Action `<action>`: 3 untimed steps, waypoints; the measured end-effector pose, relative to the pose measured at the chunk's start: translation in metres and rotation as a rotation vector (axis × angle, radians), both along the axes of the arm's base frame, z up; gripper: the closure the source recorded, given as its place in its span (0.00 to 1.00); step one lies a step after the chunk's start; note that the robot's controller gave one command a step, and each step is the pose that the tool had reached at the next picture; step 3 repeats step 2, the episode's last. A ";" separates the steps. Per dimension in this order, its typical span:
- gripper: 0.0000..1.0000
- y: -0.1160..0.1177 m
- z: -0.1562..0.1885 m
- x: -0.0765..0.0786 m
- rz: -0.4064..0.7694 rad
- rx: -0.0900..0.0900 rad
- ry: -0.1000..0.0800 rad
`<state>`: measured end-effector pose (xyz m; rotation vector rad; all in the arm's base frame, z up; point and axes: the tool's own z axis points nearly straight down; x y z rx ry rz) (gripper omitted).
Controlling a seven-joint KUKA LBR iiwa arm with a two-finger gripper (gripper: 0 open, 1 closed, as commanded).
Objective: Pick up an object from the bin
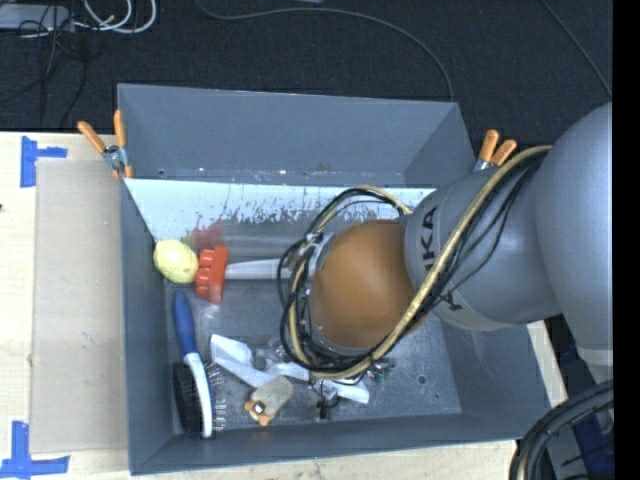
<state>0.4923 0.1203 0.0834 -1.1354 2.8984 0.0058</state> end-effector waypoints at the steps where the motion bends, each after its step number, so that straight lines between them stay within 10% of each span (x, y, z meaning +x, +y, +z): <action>1: 0.00 -0.015 0.000 0.001 0.001 -0.001 -0.001; 3: 0.00 -0.029 -0.002 0.002 0.103 -0.003 -0.002</action>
Offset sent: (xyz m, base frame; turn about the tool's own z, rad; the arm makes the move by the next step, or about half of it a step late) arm 0.0081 -0.0143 -0.0065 -0.3973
